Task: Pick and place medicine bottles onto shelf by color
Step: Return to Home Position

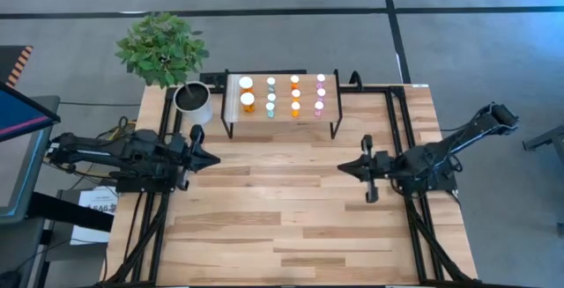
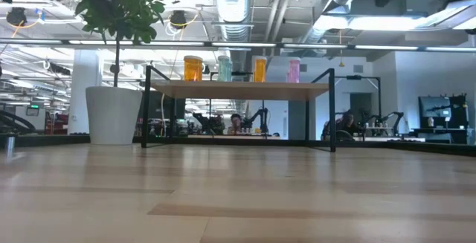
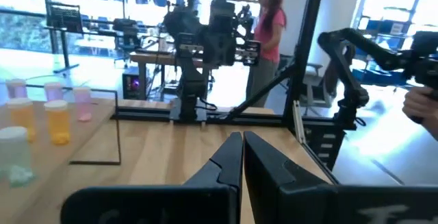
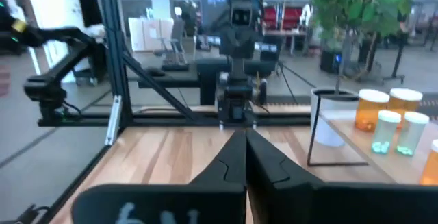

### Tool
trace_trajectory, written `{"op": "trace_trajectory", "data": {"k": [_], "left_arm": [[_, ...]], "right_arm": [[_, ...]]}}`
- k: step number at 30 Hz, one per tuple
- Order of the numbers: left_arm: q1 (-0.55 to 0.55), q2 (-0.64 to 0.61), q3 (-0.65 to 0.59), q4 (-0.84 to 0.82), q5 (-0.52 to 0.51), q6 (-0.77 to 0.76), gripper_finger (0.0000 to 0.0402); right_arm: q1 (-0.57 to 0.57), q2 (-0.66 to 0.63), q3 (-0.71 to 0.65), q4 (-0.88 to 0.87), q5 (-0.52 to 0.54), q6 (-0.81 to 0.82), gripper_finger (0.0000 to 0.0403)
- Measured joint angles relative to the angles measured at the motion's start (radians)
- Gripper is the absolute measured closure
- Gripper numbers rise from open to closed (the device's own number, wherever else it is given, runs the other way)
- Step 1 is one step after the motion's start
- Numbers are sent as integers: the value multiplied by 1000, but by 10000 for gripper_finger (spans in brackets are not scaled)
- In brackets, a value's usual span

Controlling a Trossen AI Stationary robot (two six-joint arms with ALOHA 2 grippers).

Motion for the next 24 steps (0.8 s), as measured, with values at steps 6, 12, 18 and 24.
{"op": "trace_trajectory", "data": {"k": [6, 12, 18, 24], "left_arm": [[0, 1, -85, 114, 33, 8, 401], [0, 0, -134, 188, 50, -13, 401], [0, -74, -135, 167, 79, -8, 401], [0, -262, -140, 46, 26, 47, 401]], "right_arm": [[31, -123, -120, 87, -6, -86, 398], [43, -235, -253, 176, -7, -111, 398], [63, -367, -381, 236, -6, -111, 398], [88, -499, -428, 171, -5, -114, 400]]}}
